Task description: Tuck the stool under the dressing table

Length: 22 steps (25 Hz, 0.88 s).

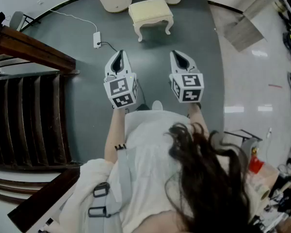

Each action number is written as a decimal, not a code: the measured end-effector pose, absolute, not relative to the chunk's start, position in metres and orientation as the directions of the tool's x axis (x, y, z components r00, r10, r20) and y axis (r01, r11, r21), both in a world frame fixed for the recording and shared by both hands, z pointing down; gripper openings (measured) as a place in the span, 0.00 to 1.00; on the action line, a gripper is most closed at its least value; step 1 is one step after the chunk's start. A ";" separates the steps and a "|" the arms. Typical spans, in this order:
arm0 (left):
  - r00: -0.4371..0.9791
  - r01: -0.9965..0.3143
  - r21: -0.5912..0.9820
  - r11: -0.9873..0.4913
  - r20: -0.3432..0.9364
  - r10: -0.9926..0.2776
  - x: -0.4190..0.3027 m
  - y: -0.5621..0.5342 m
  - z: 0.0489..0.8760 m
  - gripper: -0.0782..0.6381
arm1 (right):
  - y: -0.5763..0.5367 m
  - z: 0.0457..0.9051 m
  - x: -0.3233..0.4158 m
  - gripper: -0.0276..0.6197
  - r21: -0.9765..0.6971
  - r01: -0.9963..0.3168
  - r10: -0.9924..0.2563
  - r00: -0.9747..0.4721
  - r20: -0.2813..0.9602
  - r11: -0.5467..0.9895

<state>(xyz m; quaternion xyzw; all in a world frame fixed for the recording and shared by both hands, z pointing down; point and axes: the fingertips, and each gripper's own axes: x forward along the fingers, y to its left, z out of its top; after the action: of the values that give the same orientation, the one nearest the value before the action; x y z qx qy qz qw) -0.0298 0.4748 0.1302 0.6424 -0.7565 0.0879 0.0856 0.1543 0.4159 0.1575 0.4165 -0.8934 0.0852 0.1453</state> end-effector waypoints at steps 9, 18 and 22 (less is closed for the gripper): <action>-0.180 -0.982 0.007 0.188 0.262 -0.948 -0.043 0.465 0.134 0.11 | 0.401 0.163 0.157 0.04 -0.046 -0.783 -0.727 -0.596 0.341 0.620; -0.194 -0.978 0.015 0.208 0.296 -0.935 -0.052 0.461 0.145 0.11 | 0.393 0.185 0.157 0.04 -0.083 -0.783 -0.704 -0.595 0.387 0.616; -0.203 -0.973 0.038 0.226 0.321 -0.925 -0.058 0.458 0.156 0.11 | 0.387 0.195 0.156 0.04 -0.106 -0.783 -0.691 -0.596 0.410 0.612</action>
<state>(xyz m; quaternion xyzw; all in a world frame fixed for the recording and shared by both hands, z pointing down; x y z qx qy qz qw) -0.0577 0.4584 0.1565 0.6158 -0.7707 0.0865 0.1389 0.1562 0.3867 0.1949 0.4178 -0.8823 0.1390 0.1665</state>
